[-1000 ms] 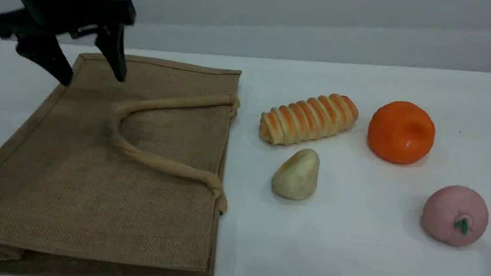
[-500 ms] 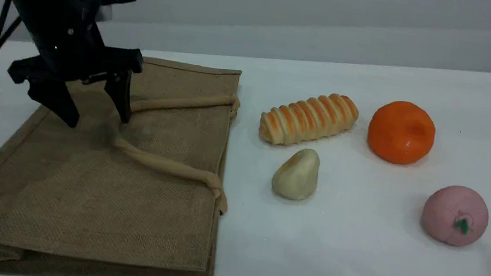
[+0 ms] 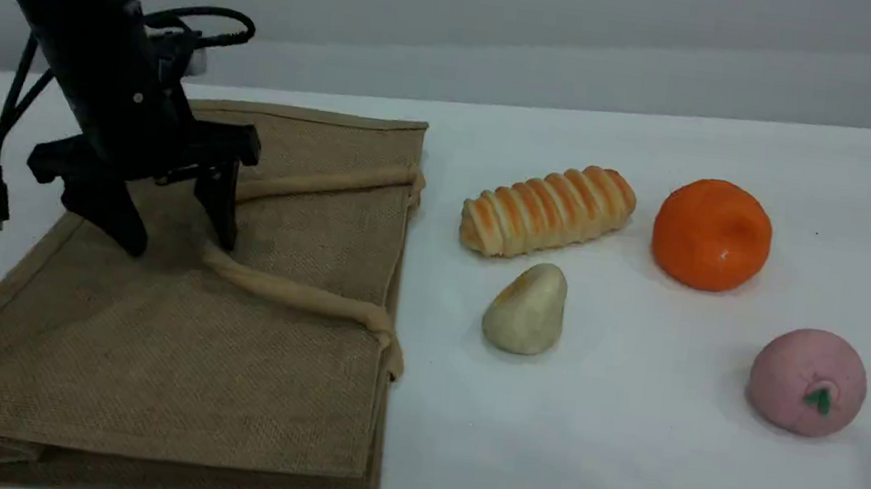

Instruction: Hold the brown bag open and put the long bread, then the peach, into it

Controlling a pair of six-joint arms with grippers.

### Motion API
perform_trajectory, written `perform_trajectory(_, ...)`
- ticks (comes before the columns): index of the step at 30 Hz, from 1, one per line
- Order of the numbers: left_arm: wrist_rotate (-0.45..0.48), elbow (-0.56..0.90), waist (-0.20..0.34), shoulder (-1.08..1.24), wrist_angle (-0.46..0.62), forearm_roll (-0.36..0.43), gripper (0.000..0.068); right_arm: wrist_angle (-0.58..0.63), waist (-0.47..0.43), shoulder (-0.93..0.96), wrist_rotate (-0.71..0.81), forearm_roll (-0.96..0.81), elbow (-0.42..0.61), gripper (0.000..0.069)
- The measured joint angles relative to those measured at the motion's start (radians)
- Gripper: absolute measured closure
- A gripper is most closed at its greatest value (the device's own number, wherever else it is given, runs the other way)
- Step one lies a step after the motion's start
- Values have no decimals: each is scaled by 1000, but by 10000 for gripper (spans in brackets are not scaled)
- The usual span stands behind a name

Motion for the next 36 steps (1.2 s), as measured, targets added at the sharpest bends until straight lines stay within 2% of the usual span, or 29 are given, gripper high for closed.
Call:
perform_trajectory(4,0,0,0,1,-5,0,112,-1,0,0,0,0,0,143)
perform_trajectory(8,0,0,0,1,-6,0,195,-1,0,0,0,0,0,143)
perform_trajectory(15,1,0,0,1,-6,-4,485,-1,0,0,-4,0,0,143)
perform_trajectory(18,6,0,0,1,-6,-3,584,-1,0,0,-4,0,0,143)
perform_trajectory(21,21,0,0,0,-5,-2,589,-1,0,0,-4,0,0,143)
perform_trajectory(26,101,-45,0,-36,55,1,589,-18,0,6,-4,0,0,143)
perform_trajectory(36,248,-266,0,-167,300,2,589,-32,0,117,-7,3,0,143)
